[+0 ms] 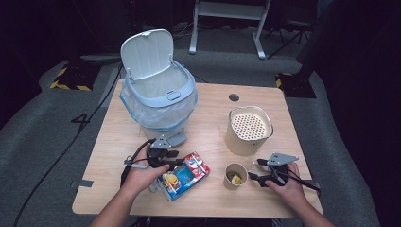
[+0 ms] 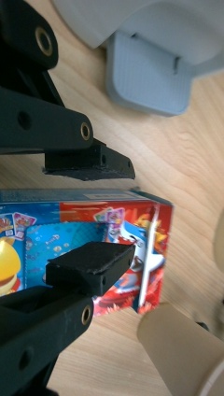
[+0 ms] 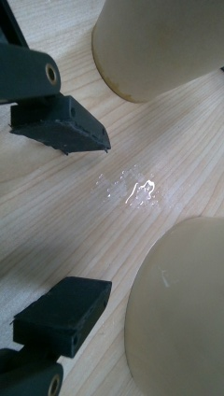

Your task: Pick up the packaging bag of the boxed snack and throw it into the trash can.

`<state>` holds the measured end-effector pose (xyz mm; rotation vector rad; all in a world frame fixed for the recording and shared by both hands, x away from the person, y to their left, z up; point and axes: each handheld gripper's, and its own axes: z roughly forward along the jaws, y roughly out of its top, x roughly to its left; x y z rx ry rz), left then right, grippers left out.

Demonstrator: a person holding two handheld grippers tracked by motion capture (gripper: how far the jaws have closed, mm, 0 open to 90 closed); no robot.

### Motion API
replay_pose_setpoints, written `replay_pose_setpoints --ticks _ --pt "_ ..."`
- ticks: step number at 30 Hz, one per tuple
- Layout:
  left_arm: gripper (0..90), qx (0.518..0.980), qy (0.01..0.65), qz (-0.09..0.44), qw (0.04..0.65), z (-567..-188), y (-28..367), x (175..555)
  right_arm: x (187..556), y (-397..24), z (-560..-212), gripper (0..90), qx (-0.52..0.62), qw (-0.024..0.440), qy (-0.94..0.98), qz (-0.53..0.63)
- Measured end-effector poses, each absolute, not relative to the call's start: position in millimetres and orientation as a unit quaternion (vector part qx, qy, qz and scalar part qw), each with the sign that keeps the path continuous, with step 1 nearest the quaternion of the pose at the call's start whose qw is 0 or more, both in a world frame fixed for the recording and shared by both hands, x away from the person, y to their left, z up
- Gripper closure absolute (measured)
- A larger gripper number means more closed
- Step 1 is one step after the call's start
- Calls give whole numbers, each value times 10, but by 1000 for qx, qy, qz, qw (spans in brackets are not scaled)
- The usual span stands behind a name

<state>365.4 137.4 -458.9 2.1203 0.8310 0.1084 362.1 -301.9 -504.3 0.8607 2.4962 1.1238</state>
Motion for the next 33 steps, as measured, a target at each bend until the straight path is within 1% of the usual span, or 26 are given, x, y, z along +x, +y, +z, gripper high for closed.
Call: replay_pose_setpoints --ticks 7,8,9,11,13,17,19,21,25,29,30,31,32,33 --pt "613 847 341 36 406 -4694 1362 3678 3622 -3020 -5042 269 297 135 862 388" --pt "630 849 341 33 402 -4702 1364 3679 3621 -3019 -5043 269 297 136 862 388" --pt "668 850 344 29 399 -4713 1363 3676 3621 -3019 -5043 269 297 136 862 388" --pt "680 852 346 22 392 -4729 1363 3674 3621 -3019 -5043 269 298 135 862 388" --pt "731 852 353 17 386 -4743 1356 3668 3622 -3019 -5043 269 297 136 862 388" --pt "744 855 356 22 376 -4752 1357 3676 3622 -3019 -5043 269 297 136 862 388" --pt "783 859 357 30 365 -4739 1344 3674 3621 -3019 -5043 269 297 136 862 388" --pt "792 862 354 37 361 -4731 1330 3671 3621 -3019 -5043 269 297 136 862 388" --pt "806 862 348 47 365 -4711 1317 3661 3621 -3019 -5043 268 297 135 862 388" --pt "816 856 345 54 382 -4662 1319 3646 3621 -3019 -5043 269 297 135 862 388" --pt "846 854 345 55 386 -4648 1323 3642 3621 -3019 -5043 269 297 135 862 388" --pt "846 851 345 51 393 -4632 1332 3637 3621 -3019 -5043 269 297 135 862 388" --pt "884 848 347 54 398 -4619 1340 3634 3621 -3019 -5043 269 297 136 862 388" --pt "884 845 346 54 405 -4603 1348 3632 3621 -3019 -5043 269 297 136 862 388"
